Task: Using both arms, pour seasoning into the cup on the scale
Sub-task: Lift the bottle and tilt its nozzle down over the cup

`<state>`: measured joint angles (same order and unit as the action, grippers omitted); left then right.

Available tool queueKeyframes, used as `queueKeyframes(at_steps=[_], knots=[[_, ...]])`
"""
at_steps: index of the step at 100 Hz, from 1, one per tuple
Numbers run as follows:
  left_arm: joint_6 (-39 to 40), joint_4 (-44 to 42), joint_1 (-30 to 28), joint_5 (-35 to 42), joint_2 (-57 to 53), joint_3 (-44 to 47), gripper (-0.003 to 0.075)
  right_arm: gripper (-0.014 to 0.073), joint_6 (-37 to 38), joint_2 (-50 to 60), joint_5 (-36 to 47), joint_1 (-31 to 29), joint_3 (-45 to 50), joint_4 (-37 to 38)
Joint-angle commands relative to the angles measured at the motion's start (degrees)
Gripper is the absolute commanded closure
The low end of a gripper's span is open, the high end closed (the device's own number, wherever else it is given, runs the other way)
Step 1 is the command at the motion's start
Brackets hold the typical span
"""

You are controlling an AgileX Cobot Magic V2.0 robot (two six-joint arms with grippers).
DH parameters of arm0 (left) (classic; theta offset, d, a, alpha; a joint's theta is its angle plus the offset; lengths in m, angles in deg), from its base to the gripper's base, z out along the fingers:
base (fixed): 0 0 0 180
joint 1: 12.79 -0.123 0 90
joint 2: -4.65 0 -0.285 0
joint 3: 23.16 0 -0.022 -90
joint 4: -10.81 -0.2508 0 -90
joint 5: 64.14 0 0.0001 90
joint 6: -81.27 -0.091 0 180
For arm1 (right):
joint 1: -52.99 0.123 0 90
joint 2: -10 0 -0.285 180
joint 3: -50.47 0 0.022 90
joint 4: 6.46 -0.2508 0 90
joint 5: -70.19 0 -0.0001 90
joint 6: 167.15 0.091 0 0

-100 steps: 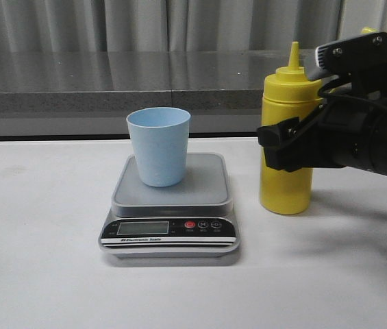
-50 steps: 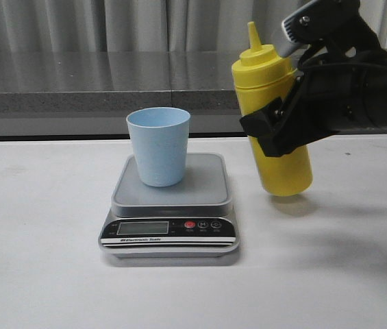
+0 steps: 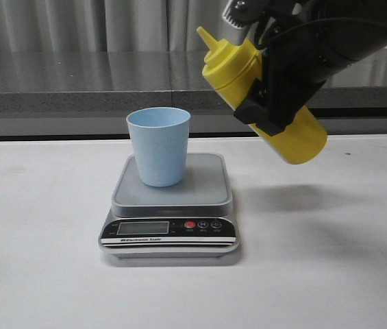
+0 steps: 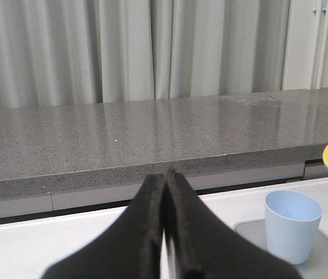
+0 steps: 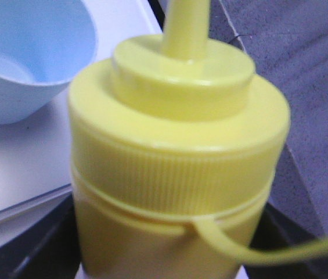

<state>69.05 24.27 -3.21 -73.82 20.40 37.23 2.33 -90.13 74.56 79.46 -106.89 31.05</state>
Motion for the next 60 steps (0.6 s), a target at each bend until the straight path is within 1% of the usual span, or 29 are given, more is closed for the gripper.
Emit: queueKeyframes(at_steps=[1, 11, 32, 60], knots=[[0.2, 0.8, -0.1, 4.2, 0.6, -1.5, 0.0740, 0.0337, -0.6, 2.3, -1.5, 1.1, -3.7, 4.7], [0.2, 0.8, -0.1, 4.2, 0.6, -1.5, 0.0740, 0.0337, -0.6, 2.3, -5.4, 2.2, -5.4, 9.0], [0.2, 0.8, -0.1, 4.2, 0.6, -1.5, 0.0740, 0.0337, -0.6, 1.8, -10.5, 3.6, -8.0, 18.1], [0.2, 0.8, -0.1, 4.2, 0.6, -1.5, 0.0740, 0.0337, -0.6, -2.7, -18.9, 6.8, -12.2, 27.9]])
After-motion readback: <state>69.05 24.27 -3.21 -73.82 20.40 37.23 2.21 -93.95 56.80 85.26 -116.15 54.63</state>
